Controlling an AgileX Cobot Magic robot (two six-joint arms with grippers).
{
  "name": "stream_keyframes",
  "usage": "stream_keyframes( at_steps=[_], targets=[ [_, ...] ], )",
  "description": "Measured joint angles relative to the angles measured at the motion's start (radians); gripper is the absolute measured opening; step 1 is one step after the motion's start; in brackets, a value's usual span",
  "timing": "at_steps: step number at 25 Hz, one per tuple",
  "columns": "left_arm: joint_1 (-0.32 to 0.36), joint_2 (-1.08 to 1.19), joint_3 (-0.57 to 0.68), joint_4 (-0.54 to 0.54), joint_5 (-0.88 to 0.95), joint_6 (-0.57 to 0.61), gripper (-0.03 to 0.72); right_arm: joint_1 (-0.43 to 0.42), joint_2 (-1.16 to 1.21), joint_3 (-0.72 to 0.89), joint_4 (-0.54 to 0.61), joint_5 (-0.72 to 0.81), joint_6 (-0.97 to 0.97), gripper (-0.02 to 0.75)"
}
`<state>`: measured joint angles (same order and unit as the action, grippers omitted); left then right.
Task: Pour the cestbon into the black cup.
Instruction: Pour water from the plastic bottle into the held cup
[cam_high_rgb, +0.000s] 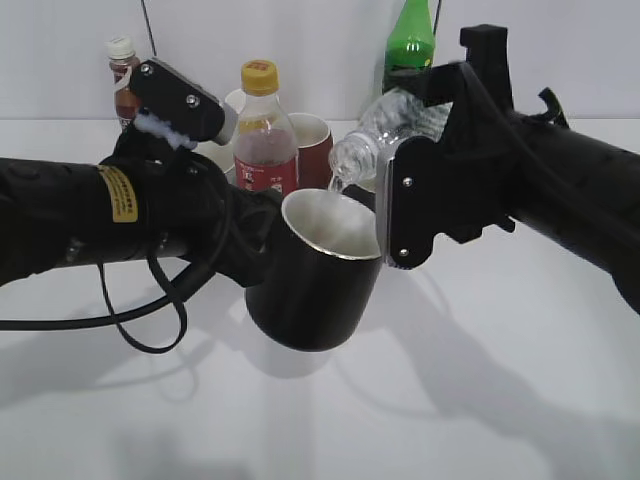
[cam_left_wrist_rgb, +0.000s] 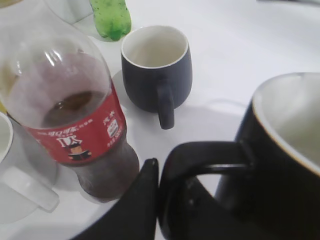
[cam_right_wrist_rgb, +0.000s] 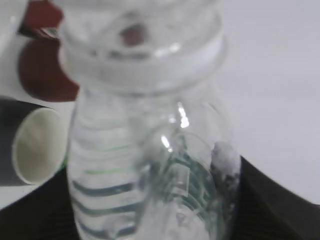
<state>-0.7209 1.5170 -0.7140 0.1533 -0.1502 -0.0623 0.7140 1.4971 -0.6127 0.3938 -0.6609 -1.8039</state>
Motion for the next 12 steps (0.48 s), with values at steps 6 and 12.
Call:
stream_keyframes(
  at_steps=[6,12],
  targets=[
    [0.000,0.000,0.000,0.001,-0.015,0.000,0.055,0.000,0.000,0.000,0.023,-0.016,-0.051,0.494],
    [0.000,0.000,0.000,0.003,-0.021,0.000,0.055,0.000,0.000,0.000,0.066,-0.020,-0.066,0.494]
  ],
)
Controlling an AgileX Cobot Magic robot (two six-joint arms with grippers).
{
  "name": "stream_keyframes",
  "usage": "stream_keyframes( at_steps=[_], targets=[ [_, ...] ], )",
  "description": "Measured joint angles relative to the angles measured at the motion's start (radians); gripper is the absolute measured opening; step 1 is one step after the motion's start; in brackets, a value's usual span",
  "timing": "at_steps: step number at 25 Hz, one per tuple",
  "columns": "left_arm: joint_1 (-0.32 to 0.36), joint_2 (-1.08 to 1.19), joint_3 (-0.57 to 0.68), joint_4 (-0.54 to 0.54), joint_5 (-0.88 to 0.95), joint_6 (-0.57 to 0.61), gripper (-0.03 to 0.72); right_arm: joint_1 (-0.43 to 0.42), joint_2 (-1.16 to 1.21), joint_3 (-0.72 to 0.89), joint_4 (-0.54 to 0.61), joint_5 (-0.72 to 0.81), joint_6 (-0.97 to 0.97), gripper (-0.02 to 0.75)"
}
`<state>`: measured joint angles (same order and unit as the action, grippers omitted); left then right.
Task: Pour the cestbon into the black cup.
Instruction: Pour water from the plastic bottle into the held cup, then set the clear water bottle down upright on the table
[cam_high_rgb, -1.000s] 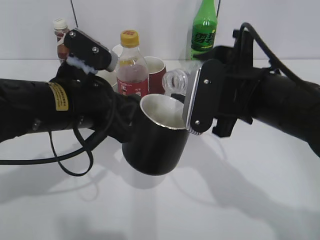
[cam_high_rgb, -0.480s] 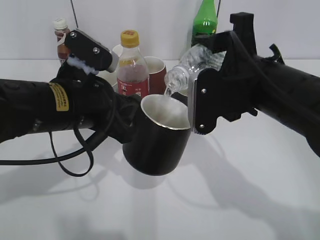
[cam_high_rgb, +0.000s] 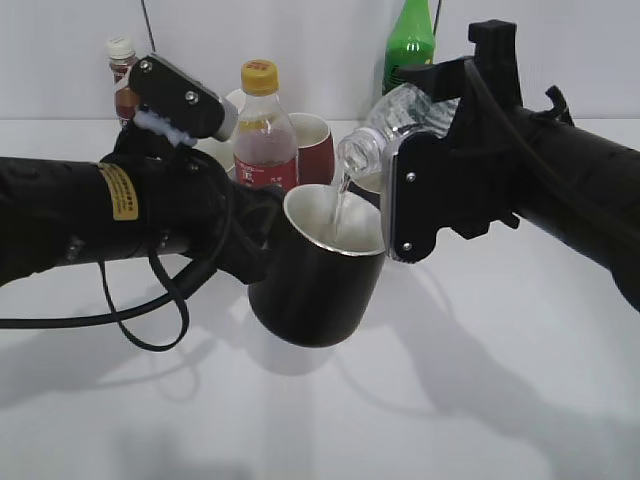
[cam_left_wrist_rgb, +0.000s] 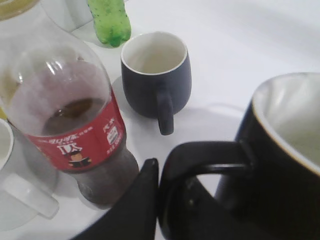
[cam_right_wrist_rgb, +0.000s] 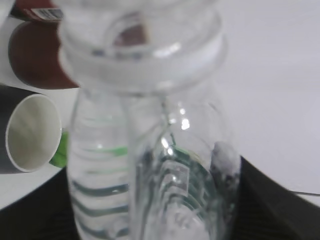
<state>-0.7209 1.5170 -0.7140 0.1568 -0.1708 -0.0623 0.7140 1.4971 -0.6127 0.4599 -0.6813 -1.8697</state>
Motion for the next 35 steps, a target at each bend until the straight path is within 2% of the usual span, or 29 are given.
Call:
stream_keyframes(
  at_steps=[11,14,18,23,27,29,32,35],
  targets=[
    [0.000,0.001,0.000,0.000,-0.024,0.000,0.055,0.000,0.000,0.000,0.019,0.030,0.045,0.494],
    [0.000,0.001,0.000,0.000,-0.038,0.000,0.055,0.000,-0.003,-0.001,0.029,0.081,0.239,0.494],
    [0.000,-0.002,0.004,-0.001,-0.057,0.000,0.055,0.000,-0.025,-0.001,0.028,0.242,0.550,0.494],
    [0.036,-0.063,0.066,-0.031,-0.149,0.001,0.055,-0.024,-0.090,-0.001,-0.020,0.284,0.966,0.494],
    [0.100,-0.137,0.149,-0.045,-0.206,0.014,0.055,-0.120,-0.110,-0.001,-0.108,0.292,1.211,0.494],
    [0.146,-0.175,0.207,-0.050,-0.261,0.023,0.055,-0.185,-0.110,0.005,-0.190,0.294,1.368,0.494],
    [0.225,-0.220,0.275,-0.079,-0.353,0.038,0.055,-0.296,-0.110,0.025,-0.409,0.276,1.623,0.494],
    [0.332,-0.220,0.311,-0.120,-0.455,0.056,0.055,-0.403,-0.088,0.053,-0.644,0.188,1.884,0.494]
  ],
)
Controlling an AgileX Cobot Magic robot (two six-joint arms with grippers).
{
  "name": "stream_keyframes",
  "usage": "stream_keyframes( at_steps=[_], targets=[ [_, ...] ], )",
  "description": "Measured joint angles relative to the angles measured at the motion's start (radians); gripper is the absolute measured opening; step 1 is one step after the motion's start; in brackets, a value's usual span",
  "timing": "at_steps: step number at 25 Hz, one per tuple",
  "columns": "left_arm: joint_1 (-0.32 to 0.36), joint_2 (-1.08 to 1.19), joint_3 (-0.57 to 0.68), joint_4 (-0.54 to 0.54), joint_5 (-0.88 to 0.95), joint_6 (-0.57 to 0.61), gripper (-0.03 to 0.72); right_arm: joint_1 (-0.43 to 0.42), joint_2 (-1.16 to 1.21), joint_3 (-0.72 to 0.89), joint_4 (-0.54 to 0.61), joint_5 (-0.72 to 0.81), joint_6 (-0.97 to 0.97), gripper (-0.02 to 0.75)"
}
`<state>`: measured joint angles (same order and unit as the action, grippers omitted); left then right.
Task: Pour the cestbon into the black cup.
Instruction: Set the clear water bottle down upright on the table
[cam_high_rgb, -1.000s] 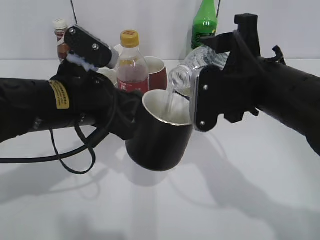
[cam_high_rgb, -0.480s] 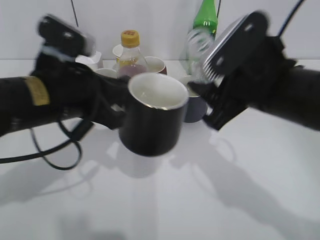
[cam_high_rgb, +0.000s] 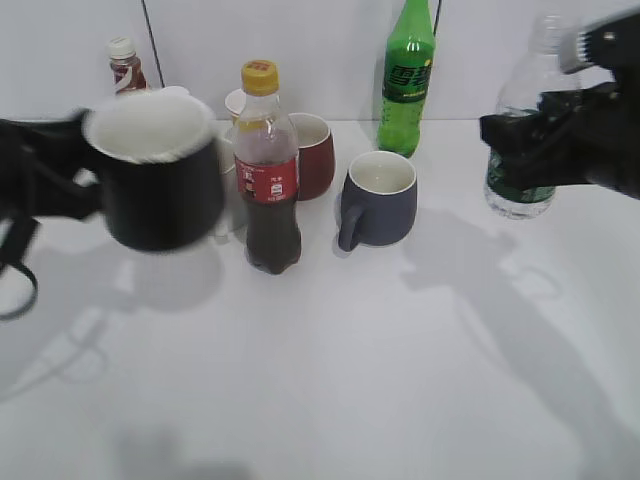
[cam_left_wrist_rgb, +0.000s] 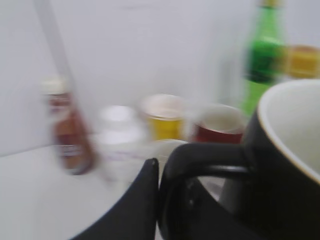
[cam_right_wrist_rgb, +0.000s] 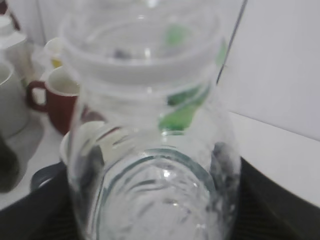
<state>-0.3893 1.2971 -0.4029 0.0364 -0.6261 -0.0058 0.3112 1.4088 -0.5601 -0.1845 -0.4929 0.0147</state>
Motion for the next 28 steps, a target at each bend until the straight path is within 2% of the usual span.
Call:
stream_keyframes(
  at_steps=[2,4,6,11,15,23,28],
  targets=[
    [0.082,0.040,0.004,-0.020,-0.074,0.006,0.055,-0.041,0.036,0.010,-0.059,-0.075,0.076,0.494],
    [0.151,0.108,0.004,-0.036,-0.166,0.006,0.055,-0.070,0.094,0.012,-0.070,-0.143,0.107,0.494],
    [0.214,0.196,0.004,-0.036,-0.264,0.006,0.055,-0.081,0.163,0.013,-0.046,-0.210,0.104,0.494],
    [0.312,0.460,0.001,-0.050,-0.489,0.006,0.055,-0.083,0.333,0.013,0.017,-0.420,0.034,0.495],
    [0.353,0.628,-0.045,-0.049,-0.498,0.006,0.055,-0.083,0.439,0.012,0.099,-0.545,-0.002,0.495],
    [0.393,0.778,-0.254,-0.008,-0.511,-0.022,0.055,-0.085,0.546,-0.099,0.133,-0.550,-0.034,0.495],
    [0.397,0.841,-0.327,0.021,-0.519,-0.026,0.055,-0.085,0.607,-0.123,0.152,-0.551,-0.034,0.495]
  ],
)
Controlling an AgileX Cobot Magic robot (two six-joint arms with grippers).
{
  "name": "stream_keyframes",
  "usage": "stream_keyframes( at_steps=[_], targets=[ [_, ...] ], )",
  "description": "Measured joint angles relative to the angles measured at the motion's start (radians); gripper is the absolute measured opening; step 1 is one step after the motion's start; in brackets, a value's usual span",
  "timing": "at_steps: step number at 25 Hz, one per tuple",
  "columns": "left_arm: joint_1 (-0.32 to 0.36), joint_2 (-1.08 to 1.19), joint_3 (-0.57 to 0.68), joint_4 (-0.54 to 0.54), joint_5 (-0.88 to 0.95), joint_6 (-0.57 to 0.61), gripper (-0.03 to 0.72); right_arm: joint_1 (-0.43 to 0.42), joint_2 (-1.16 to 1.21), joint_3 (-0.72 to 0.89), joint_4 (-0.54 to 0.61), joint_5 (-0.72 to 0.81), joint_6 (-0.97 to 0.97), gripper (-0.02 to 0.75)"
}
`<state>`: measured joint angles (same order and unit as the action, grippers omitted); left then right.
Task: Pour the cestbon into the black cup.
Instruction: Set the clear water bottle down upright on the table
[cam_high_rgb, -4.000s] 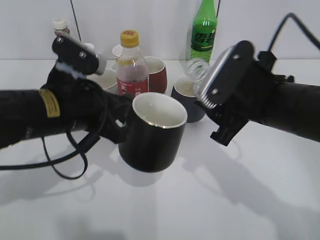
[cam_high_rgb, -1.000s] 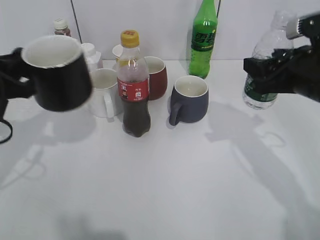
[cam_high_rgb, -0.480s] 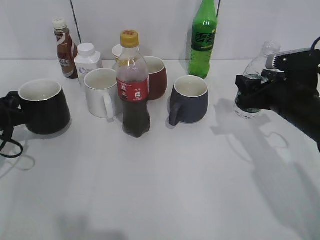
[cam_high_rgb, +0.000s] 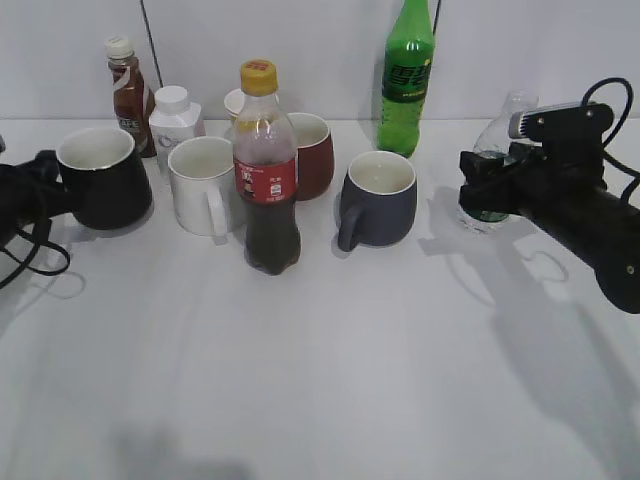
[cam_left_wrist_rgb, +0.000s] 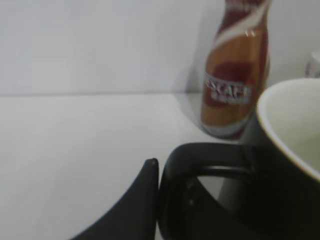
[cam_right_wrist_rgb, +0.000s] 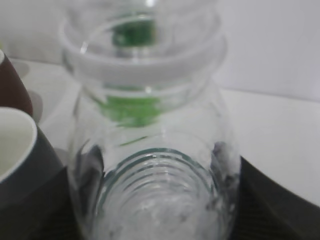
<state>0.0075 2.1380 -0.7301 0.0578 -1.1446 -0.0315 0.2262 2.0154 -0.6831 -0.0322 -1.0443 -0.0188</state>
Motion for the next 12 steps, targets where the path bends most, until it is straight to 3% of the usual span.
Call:
stream_keyframes(
  at_steps=[12],
  targets=[
    [0.000,0.032,-0.005,0.043,0.002,-0.003,0.077,0.000,0.049,-0.004,0.006,0.019,0.019,0.495]
  ],
)
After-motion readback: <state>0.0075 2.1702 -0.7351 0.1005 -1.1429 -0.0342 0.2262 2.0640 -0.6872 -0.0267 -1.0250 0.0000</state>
